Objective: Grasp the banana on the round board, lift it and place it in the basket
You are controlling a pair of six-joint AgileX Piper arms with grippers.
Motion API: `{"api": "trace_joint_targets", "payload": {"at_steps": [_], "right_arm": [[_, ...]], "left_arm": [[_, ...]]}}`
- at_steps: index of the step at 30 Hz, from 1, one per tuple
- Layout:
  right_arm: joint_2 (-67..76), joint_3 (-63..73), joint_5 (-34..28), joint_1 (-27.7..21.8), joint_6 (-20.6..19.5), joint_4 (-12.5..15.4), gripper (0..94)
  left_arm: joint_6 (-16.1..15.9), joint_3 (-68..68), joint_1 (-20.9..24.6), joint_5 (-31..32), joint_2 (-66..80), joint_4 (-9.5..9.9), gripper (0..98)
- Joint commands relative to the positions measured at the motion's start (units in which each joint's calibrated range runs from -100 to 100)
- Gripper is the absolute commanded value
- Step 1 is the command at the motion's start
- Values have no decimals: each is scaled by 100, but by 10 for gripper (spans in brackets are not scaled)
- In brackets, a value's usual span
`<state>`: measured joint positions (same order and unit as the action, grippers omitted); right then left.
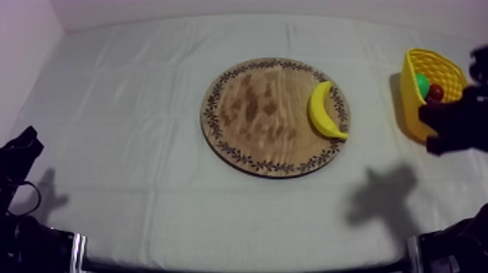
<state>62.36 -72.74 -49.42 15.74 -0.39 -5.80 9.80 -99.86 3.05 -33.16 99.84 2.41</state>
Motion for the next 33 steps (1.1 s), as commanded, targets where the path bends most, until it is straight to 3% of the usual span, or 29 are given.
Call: {"api": "trace_joint_targets", "payload": {"at_steps": [1, 9, 18, 25, 30, 33], "right_arm": [[-1205, 1491, -693, -47, 48, 129, 3], [-2949, 4214, -2806, -84, 179, 478, 3], [-4416, 6405, -4377, 29, 4, 452, 3], [-5189, 7290, -4755, 4, -411, 399, 3], [-5405, 7457, -4785, -38, -498, 436, 6], [-5414, 7444, -4789, -57, -443, 476, 82]], "left_arm": [[1, -3, 2, 1, -2, 1, 1], [-1, -3, 2, 1, -2, 1, 1], [-1, -3, 2, 1, -2, 1, 1], [-1, -3, 2, 1, -2, 1, 1], [-1, -3, 2, 1, -2, 1, 1], [-1, -3, 2, 1, -2, 1, 1]]}}
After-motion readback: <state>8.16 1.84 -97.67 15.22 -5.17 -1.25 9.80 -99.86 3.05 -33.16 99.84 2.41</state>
